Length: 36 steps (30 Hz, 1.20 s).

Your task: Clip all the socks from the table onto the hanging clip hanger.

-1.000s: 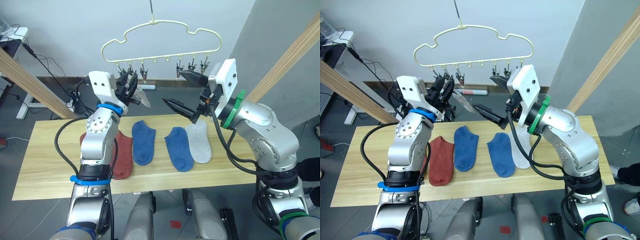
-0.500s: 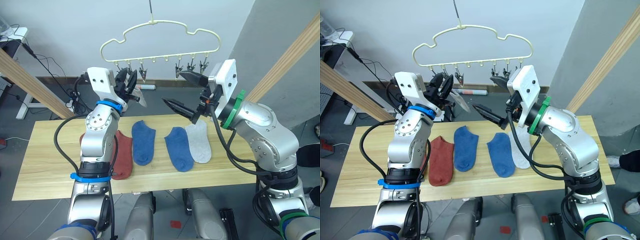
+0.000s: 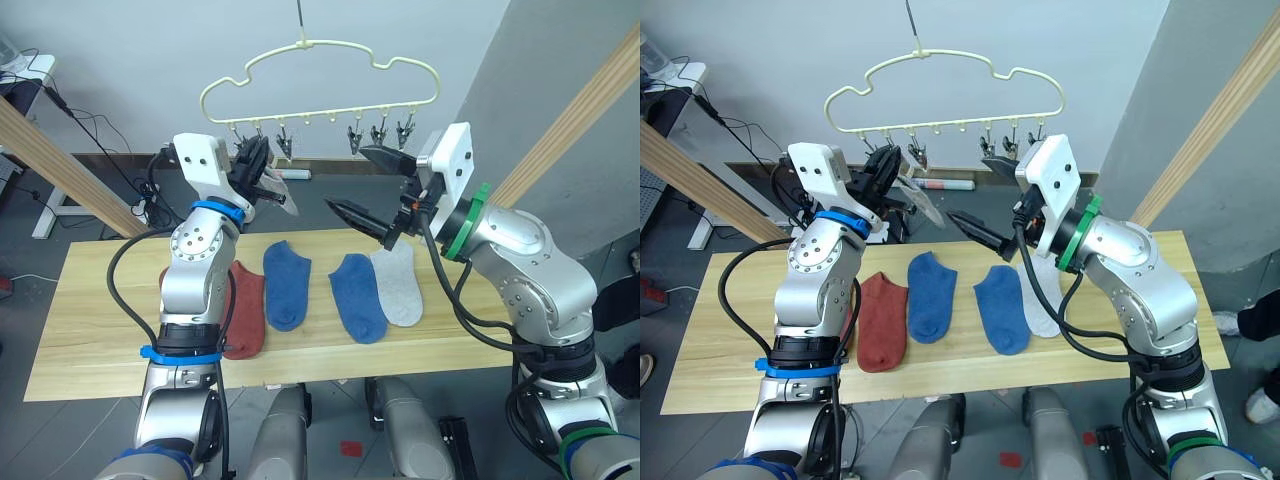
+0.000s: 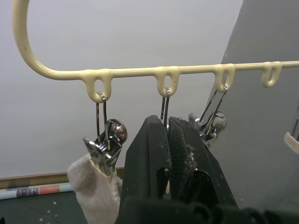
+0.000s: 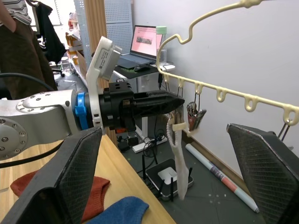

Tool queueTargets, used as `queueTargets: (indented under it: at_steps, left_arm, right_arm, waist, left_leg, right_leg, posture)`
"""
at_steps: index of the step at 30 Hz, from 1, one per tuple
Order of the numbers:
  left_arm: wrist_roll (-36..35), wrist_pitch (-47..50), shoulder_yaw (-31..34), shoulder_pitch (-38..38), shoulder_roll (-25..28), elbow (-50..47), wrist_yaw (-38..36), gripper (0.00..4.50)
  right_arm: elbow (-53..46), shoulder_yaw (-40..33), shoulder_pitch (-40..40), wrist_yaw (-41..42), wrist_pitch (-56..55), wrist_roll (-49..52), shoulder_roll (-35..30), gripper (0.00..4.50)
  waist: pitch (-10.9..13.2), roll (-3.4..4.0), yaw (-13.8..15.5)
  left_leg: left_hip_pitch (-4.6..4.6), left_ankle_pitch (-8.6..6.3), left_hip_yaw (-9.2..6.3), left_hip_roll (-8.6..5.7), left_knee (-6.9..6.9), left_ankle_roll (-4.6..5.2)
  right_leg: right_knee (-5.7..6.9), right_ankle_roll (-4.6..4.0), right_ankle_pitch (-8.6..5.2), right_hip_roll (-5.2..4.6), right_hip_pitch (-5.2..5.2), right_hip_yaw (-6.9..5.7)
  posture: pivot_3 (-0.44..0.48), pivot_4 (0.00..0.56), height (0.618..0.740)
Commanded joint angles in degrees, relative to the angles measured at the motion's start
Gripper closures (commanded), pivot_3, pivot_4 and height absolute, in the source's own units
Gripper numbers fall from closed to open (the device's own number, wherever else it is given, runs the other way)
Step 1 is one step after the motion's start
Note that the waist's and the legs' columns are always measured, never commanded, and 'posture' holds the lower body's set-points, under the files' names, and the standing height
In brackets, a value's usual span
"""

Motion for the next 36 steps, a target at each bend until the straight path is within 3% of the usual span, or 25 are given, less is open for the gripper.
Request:
queueTargets:
  at_steps: [1,8,10,16,21,29,32,36]
  left_arm:
    - [-2.29,4.74,0.67,-0.19,1.48,-4.17,-1.75,4.50]
    - [-13.12,26.75,3.35,-3.43,6.32,-7.18,-5.82,4.50]
    - [-17.72,36.53,4.41,-5.33,8.82,-6.37,-7.35,4.50]
    - [-27.46,50.43,7.91,-8.22,11.88,-6.30,-10.72,4.50]
    - [-28.60,52.78,7.36,-6.35,14.10,-7.51,-12.06,4.50]
    - [-29.94,53.26,8.25,-5.72,13.41,-9.37,-10.87,4.50]
    - [-30.53,53.92,8.06,-5.30,13.68,-10.03,-11.18,4.50]
    - [-31.90,55.18,8.75,-4.72,13.34,-10.44,-10.58,4.50]
  right_arm:
    - [-1.51,-0.27,0.99,0.79,-0.51,-0.39,-1.40,0.00]
    - [8.10,2.95,3.22,0.23,7.91,-6.17,-9.06,0.00]
    - [12.74,2.76,3.36,0.15,9.43,-6.66,-9.31,0.00]
    - [32.84,4.69,-1.55,4.78,8.75,-9.28,-7.84,0.00]
    - [51.90,4.29,-7.32,4.98,0.34,-12.89,-2.05,0.00]
    - [68.68,7.09,-11.41,6.34,-12.16,-21.34,0.77,0.00]
    - [70.83,6.24,-11.81,6.85,-13.89,-22.16,1.70,0.54]
    - [71.64,5.29,-11.97,7.33,-15.30,-22.17,2.82,1.86]
  waist:
    - [0.00,0.00,-0.01]
    - [0.00,0.00,-0.03]
    - [0.00,0.00,-0.12]
    - [0.00,0.00,-0.93]
    - [0.00,0.00,-1.58]
    - [0.00,0.01,-1.31]
    - [0.00,0.01,-1.36]
    - [0.00,0.01,-1.41]
  left_leg:
    - [0.00,0.00,0.00,0.00,0.00,0.00]
    - [0.01,0.01,-0.02,-0.02,0.03,0.03]
    - [0.04,0.02,0.00,-0.01,0.03,0.04]
    - [0.10,0.03,0.10,0.01,0.01,0.05]
    - [0.25,0.03,0.14,0.05,-0.03,0.03]
    - [0.32,0.06,0.18,-0.04,-0.03,-0.03]
    - [0.34,0.06,0.17,-0.01,-0.04,-0.04]
    - [0.42,0.05,0.17,0.02,-0.05,-0.03]
  right_leg:
    - [0.00,0.00,0.00,0.00,0.00,0.00]
    - [0.02,0.01,0.00,0.04,0.04,-0.02]
    - [0.04,0.02,-0.01,0.07,0.04,-0.01]
    - [0.05,0.02,-0.01,0.13,0.05,0.05]
    - [0.04,0.01,0.00,0.11,0.13,0.11]
    - [-0.01,0.02,0.00,0.06,0.25,0.16]
    - [0.00,0.02,0.00,0.06,0.25,0.15]
    - [0.02,0.02,0.01,0.06,0.30,0.16]
  posture:
    - [-0.068,0.364,0.740]
    - [-0.061,0.372,0.740]
    - [-0.061,0.369,0.740]
    - [-0.063,0.362,0.740]
    - [-0.060,0.358,0.740]
    - [-0.040,0.353,0.740]
    - [-0.036,0.352,0.740]
    - [-0.037,0.352,0.740]
